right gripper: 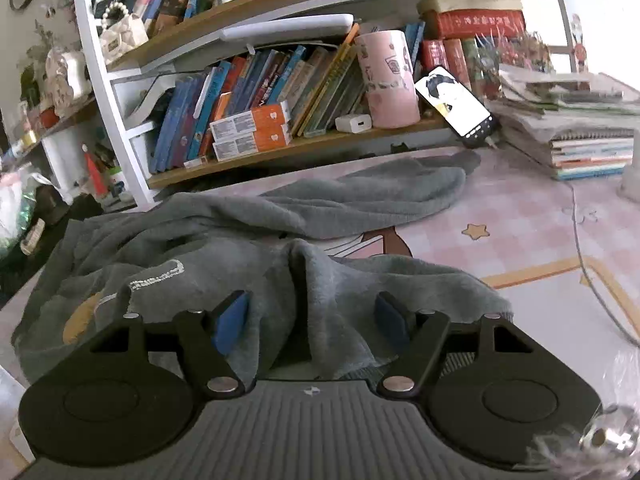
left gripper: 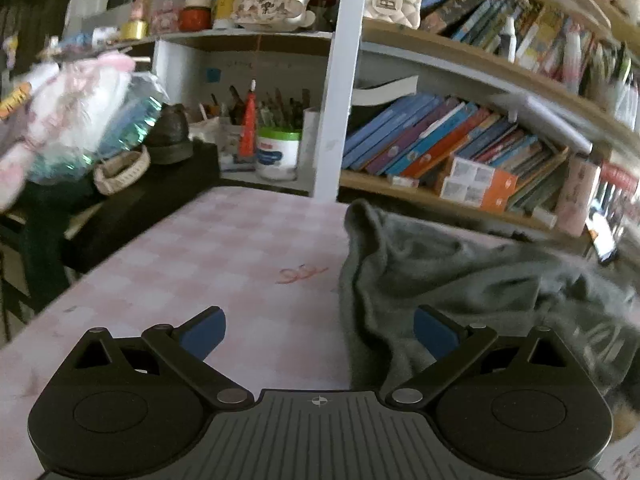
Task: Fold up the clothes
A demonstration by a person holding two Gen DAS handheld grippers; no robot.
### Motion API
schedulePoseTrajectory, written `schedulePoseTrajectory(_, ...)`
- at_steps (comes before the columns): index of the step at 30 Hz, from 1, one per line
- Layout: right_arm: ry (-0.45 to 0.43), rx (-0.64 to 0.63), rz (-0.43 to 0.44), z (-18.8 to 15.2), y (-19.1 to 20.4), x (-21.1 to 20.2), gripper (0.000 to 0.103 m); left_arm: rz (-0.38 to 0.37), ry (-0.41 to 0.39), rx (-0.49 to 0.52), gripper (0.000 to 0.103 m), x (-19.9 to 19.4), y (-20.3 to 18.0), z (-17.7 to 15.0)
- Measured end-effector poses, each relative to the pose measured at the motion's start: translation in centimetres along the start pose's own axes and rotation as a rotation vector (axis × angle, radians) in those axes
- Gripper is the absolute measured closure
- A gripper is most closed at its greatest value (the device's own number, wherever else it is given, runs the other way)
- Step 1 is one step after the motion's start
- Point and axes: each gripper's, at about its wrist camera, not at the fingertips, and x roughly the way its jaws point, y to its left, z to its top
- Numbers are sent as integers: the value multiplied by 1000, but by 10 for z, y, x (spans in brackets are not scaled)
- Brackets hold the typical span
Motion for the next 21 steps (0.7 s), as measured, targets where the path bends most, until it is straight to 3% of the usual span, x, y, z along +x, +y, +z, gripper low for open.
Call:
schedulePoseTrajectory(5,-21,-30,35,4,-6,-1,26,11,-28,40,1,-12,-7,-6)
schedulePoseTrajectory(13,-18,-137,96,3,-1,7,21,39,48,36,1,-9,-21,-7)
schedulePoseTrajectory(21,-19,-55,119,6,-13,7,21,100,98,26,3,11,-27,-9)
